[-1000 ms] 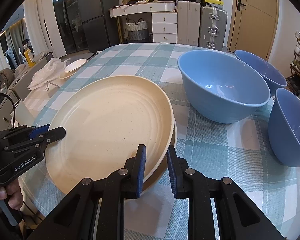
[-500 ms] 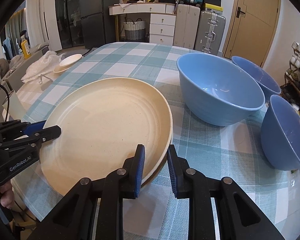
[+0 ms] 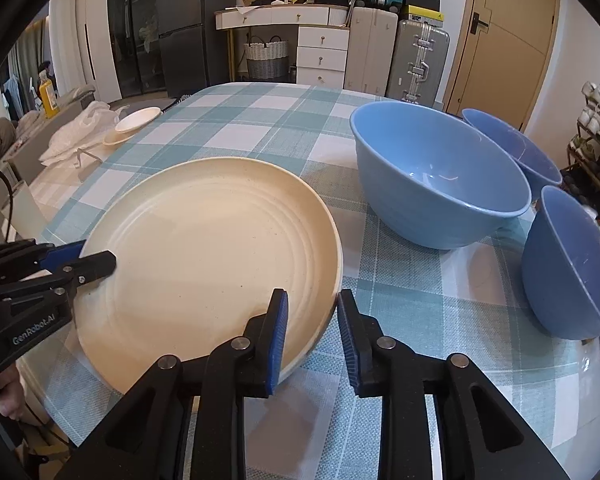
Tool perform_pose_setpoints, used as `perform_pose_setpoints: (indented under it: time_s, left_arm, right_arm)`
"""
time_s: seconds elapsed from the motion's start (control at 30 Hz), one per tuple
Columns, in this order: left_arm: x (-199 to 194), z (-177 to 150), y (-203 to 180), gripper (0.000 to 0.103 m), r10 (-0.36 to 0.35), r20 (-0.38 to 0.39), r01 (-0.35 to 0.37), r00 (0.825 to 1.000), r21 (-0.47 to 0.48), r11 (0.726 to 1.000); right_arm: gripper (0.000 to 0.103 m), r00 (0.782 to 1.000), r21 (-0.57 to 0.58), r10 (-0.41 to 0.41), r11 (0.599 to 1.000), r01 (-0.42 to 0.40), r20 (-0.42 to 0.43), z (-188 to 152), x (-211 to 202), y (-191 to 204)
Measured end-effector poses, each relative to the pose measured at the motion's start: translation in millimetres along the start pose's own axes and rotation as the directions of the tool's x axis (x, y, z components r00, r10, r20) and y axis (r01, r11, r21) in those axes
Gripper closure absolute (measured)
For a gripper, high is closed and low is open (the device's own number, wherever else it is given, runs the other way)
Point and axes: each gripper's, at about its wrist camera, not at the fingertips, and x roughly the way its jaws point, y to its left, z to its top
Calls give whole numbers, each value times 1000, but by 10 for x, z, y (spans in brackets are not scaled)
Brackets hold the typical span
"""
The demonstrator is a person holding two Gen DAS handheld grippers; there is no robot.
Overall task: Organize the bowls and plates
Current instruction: 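Lower the cream plates onto the tablecloth and open both grippers, then move both tools forward to the rim of a light-blue bowl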
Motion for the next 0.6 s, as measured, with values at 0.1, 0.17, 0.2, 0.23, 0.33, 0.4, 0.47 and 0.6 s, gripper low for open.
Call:
perform_pose_setpoints:
  time_s: [0.1,0.17,0.2,0.23,0.33,0.4,0.47,0.6]
  left_arm:
    - [-2,9,25,77,-22,-5,22,1000,-13,1000]
    - [-19,18,20,53,-38,-5,38,999,-9,999]
    - [-36,21,14,48,-48,4,48,999,-6,999]
    - [-59,23,9,40,-61,13,61,998,-6,998]
    - [-144,57,-12,29,-100,41,100,994,3,995]
    - [-194,95,-31,28,-109,51,109,993,11,994]
    - [-239,142,-43,25,-102,66,101,993,13,995]
    - [-324,230,-90,8,-107,84,106,991,21,994]
  right_arm:
    - [73,1000,16,23,1000,-23,-6,11,-4,-33]
    - [69,999,17,36,999,-36,-9,14,-2,-35]
    - [60,998,21,57,998,-57,-13,20,0,-39]
    - [48,997,26,75,997,-75,-16,22,-4,-43]
    - [27,995,37,101,994,-101,7,39,-66,-55]
    - [18,994,45,108,993,-109,23,66,-114,-82]
    - [15,993,47,114,992,-115,39,100,-168,-111]
    - [3,993,54,90,994,-94,71,166,-287,-193]
